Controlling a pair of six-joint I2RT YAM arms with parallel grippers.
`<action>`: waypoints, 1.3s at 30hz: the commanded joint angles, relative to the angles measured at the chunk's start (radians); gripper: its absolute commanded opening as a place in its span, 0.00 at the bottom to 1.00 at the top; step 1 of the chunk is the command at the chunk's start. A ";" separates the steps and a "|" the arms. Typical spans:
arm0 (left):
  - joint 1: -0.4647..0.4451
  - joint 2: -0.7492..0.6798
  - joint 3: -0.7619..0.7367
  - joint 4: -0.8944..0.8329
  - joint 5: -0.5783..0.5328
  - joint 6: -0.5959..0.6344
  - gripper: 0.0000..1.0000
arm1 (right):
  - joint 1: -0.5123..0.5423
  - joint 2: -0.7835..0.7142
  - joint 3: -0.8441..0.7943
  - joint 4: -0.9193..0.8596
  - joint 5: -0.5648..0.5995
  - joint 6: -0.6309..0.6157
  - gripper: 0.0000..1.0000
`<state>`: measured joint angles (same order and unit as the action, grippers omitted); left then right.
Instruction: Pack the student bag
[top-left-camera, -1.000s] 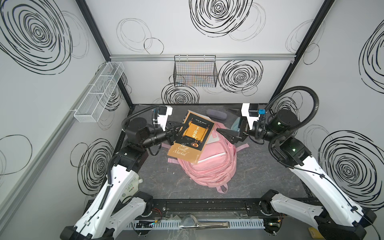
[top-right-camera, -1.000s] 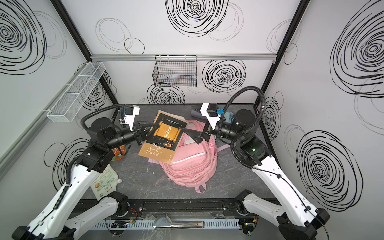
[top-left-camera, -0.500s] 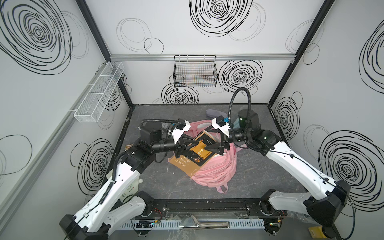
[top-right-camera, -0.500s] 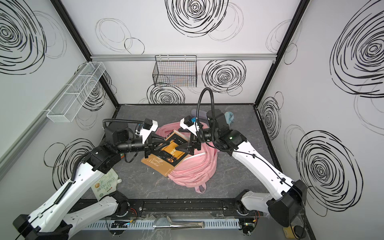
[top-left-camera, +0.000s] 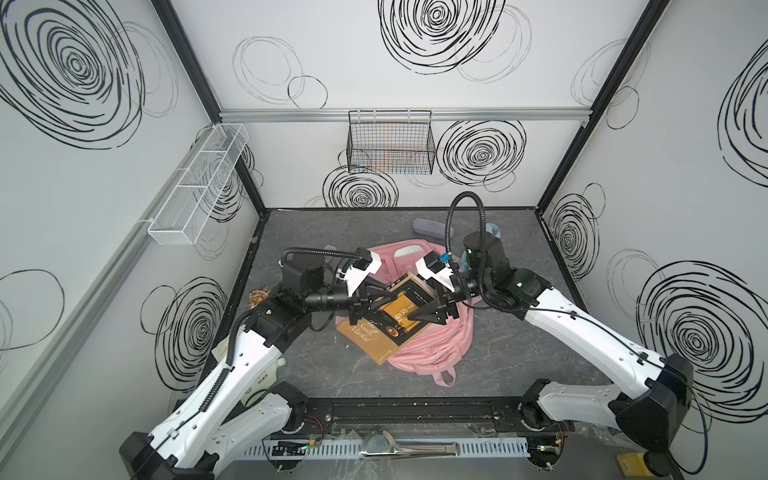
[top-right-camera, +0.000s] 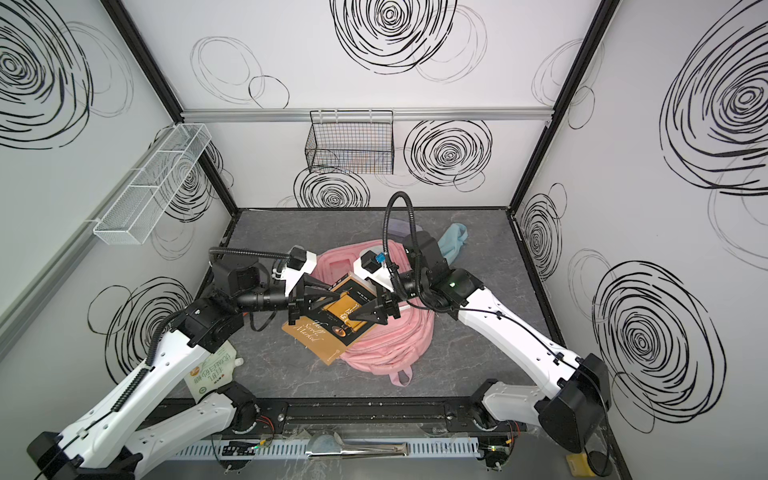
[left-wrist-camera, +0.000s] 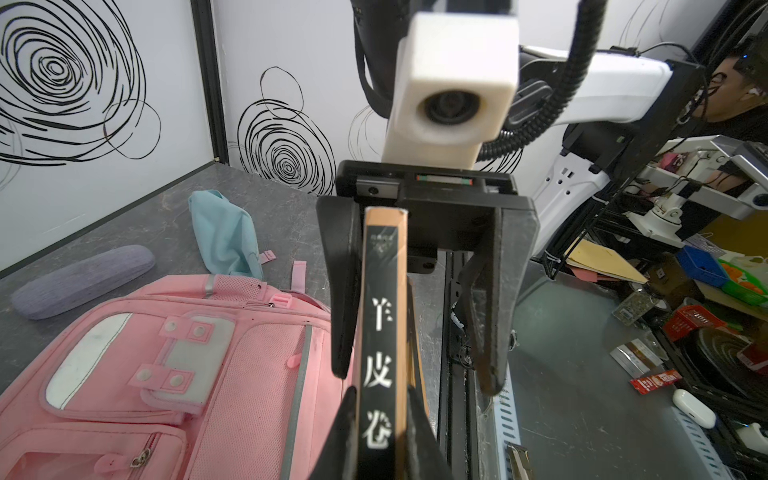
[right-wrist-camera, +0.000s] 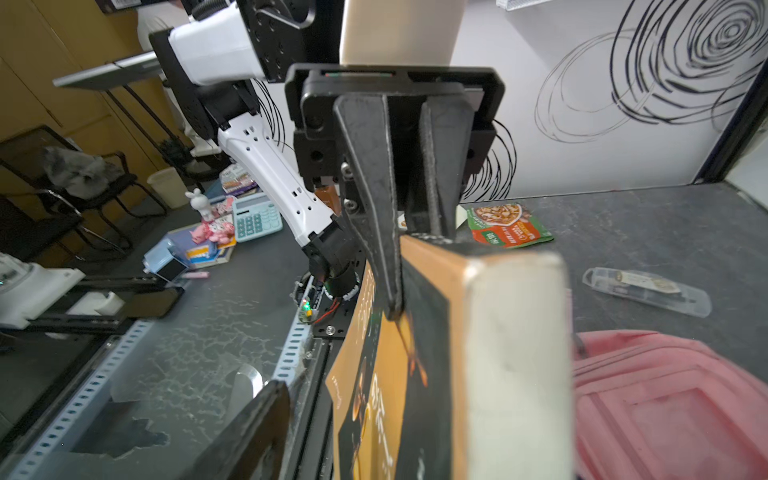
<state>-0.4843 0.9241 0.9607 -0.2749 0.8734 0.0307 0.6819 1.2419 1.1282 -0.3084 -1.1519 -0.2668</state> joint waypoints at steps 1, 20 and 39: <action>-0.005 -0.016 0.013 0.164 0.087 0.023 0.00 | 0.014 0.010 -0.018 -0.025 -0.054 -0.006 0.61; -0.007 0.007 -0.012 0.263 -0.033 0.014 0.00 | -0.013 -0.109 -0.124 0.058 0.076 0.124 0.00; -0.221 -0.038 -0.112 0.303 -0.648 0.025 0.72 | -0.283 -0.543 -0.298 0.126 0.839 0.525 0.00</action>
<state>-0.6022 0.8562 0.8417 0.0498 0.3748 -0.0078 0.4286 0.7620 0.7864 -0.1776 -0.6300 0.1860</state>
